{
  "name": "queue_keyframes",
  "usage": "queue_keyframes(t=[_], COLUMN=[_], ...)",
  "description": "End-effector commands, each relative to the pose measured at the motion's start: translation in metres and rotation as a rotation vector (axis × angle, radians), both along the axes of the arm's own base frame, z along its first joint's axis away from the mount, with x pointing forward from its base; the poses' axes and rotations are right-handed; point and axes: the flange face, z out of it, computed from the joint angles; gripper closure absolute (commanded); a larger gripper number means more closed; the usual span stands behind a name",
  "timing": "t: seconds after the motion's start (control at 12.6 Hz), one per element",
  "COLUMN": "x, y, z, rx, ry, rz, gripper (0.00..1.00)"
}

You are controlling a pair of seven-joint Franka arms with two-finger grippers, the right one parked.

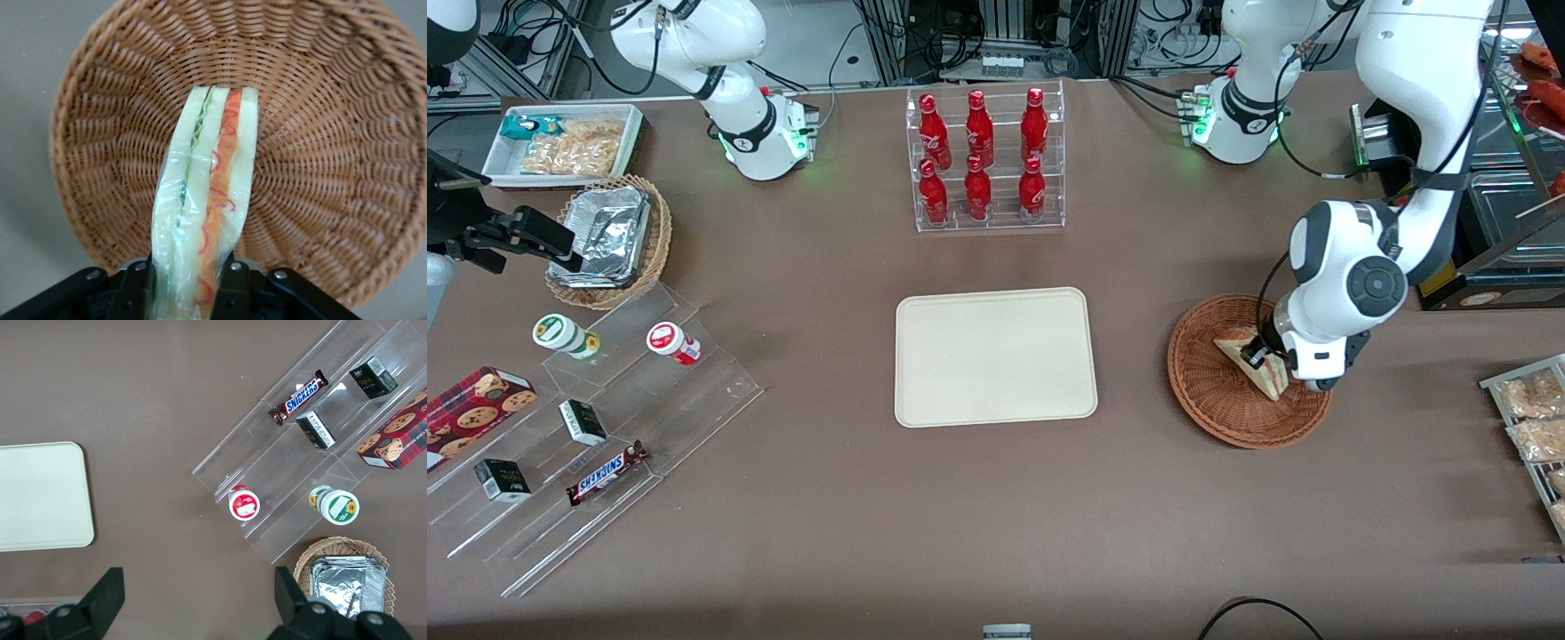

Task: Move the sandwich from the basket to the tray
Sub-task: 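Close the left gripper on the wrapped sandwich and lift it, then carry the held sandwich over to the cream tray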

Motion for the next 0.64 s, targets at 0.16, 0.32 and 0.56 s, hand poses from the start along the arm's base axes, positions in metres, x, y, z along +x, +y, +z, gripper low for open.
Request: queue_keyframes(t=[0.16,0.32,0.56], x=[0.019,0.013,0.013], y=[-0.034,-0.069,-0.140], z=[0.057,0.057,0.053], rx=[-0.020,-0.047,-0.101], ry=[0.063,0.052,0.035], rz=[-0.225,-0.391,-0.665], gripper=[0.86,0.86,0.89])
